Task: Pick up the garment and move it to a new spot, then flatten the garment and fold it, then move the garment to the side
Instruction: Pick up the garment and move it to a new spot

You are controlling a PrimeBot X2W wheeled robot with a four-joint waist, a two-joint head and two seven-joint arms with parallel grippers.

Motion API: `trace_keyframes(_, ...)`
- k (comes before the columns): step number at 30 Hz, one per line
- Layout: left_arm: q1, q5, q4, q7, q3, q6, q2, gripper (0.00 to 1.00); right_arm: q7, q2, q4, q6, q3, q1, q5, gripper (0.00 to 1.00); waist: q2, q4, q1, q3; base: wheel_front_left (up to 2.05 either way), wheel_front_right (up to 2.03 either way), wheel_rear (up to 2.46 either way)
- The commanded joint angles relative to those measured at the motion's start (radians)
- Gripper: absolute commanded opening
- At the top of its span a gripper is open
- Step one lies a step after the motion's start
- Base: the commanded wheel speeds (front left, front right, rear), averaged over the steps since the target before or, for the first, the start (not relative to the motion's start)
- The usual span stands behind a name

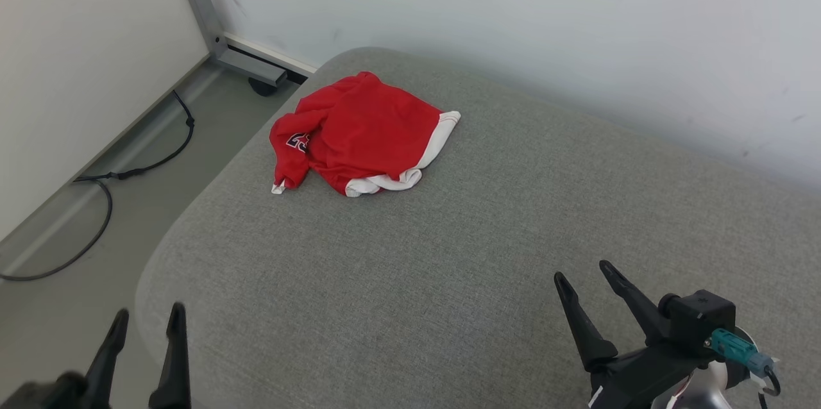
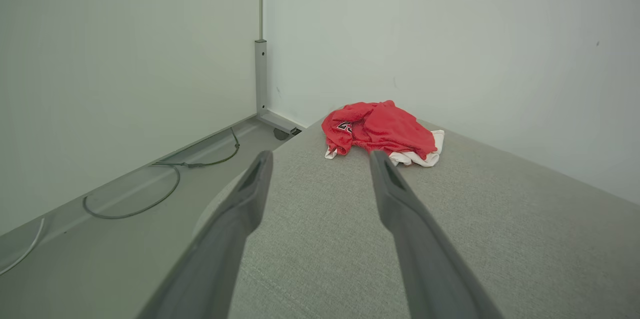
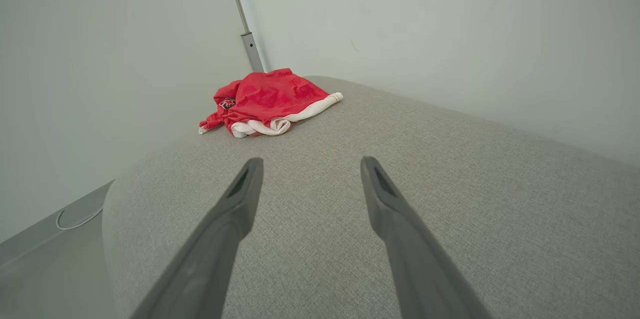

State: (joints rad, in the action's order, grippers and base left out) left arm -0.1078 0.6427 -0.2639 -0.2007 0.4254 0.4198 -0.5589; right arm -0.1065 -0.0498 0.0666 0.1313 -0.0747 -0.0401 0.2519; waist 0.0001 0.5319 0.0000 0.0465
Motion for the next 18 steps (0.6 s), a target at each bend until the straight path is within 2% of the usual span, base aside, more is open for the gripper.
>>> trace_keyframes(1, 0.037, 0.005, 0.012, 0.015, 0.004, -0.009, 0.002, 1.0, -0.004, -0.002, 0.006, -0.001, 0.004, 0.008, -0.011, 1.0, -0.0001, -0.002, 0.0, 0.008, 0.0, 0.0, 0.0)
trace_keyframes(5, 0.179, 0.029, 0.077, 0.1, 0.036, -0.059, 0.025, 1.0, -0.023, -0.002, 0.03, -0.001, 0.017, 0.007, -0.029, 1.0, -0.0001, -0.004, 0.0, 0.031, 0.0, 0.0, 0.0)
trace_keyframes(7, 0.264, 0.056, 0.13, 0.156, 0.055, -0.089, 0.055, 1.0, -0.036, -0.002, 0.045, -0.001, 0.022, 0.003, -0.04, 1.0, -0.0001, -0.005, 0.0, 0.046, 0.0, 0.0, 0.0)
trace_keyframes(14, 0.579, 0.181, 0.392, 0.343, 0.088, -0.187, 0.195, 1.0, -0.088, -0.002, 0.124, -0.001, 0.042, -0.032, -0.08, 1.0, -0.0001, -0.009, 0.0, 0.104, 0.0, 0.0, 0.0)
trace_keyframes(18, 0.737, 0.252, 0.578, 0.443, 0.077, -0.202, 0.281, 1.0, -0.11, -0.002, 0.184, -0.001, 0.059, -0.073, -0.093, 1.0, -0.0001, -0.017, 0.0, 0.128, 0.0, 0.0, 0.0)
